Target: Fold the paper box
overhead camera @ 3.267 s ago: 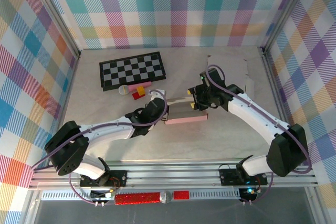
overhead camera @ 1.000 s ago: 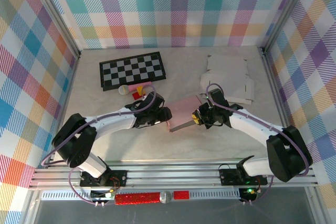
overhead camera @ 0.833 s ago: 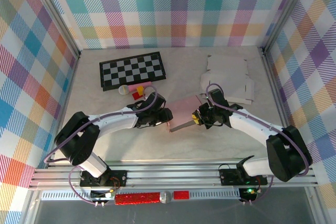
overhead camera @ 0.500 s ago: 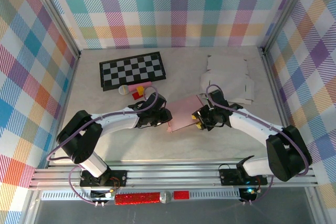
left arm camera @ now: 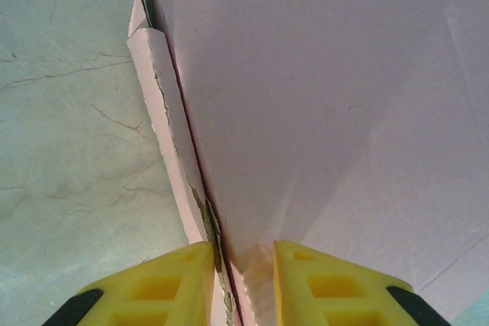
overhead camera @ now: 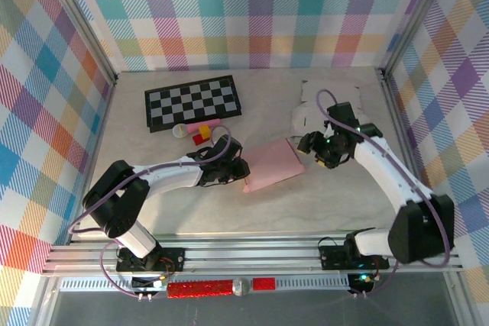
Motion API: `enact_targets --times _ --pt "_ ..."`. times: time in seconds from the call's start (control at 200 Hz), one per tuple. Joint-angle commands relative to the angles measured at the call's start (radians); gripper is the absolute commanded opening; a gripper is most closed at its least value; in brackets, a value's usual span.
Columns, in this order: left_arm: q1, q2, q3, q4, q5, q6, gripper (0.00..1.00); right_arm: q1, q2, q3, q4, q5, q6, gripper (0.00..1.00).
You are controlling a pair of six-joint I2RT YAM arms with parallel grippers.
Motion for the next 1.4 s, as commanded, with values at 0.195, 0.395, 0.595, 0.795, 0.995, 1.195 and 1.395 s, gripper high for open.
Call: enact_targets --times 0.195,0.395,0.595,0.795,0.995,1.195,1.395 --pt "0.026 0.031 0.027 -0.087 -0.008 0.062 0.24 -0.006 0.332 0.162 -0.005 -0.042 -0.378 0.65" --pt "0.031 0.042 0.043 -0.095 -0.006 0.077 0.24 -0.006 0.440 0.198 0.008 -0.089 -0.432 0.65" --pt "0.033 0.053 0.054 -0.102 -0.004 0.087 0.24 -0.006 0.499 0.210 0.025 -0.166 -0.428 0.52" --pt "0.034 0.061 0.048 -0.078 0.014 0.091 0.23 0.020 0.504 0.193 0.026 -0.179 -0.405 0.41" --pt "0.034 0.077 0.049 -0.069 0.029 0.092 0.23 0.060 0.493 0.181 0.009 -0.113 -0.374 0.32" --pt "0.036 0.074 0.051 -0.106 0.014 0.108 0.25 0.077 0.503 0.161 -0.011 -0.035 -0.359 0.25" --pt "0.045 0.070 0.035 -0.117 0.020 0.116 0.27 0.086 0.501 0.145 -0.012 -0.006 -0.353 0.29"
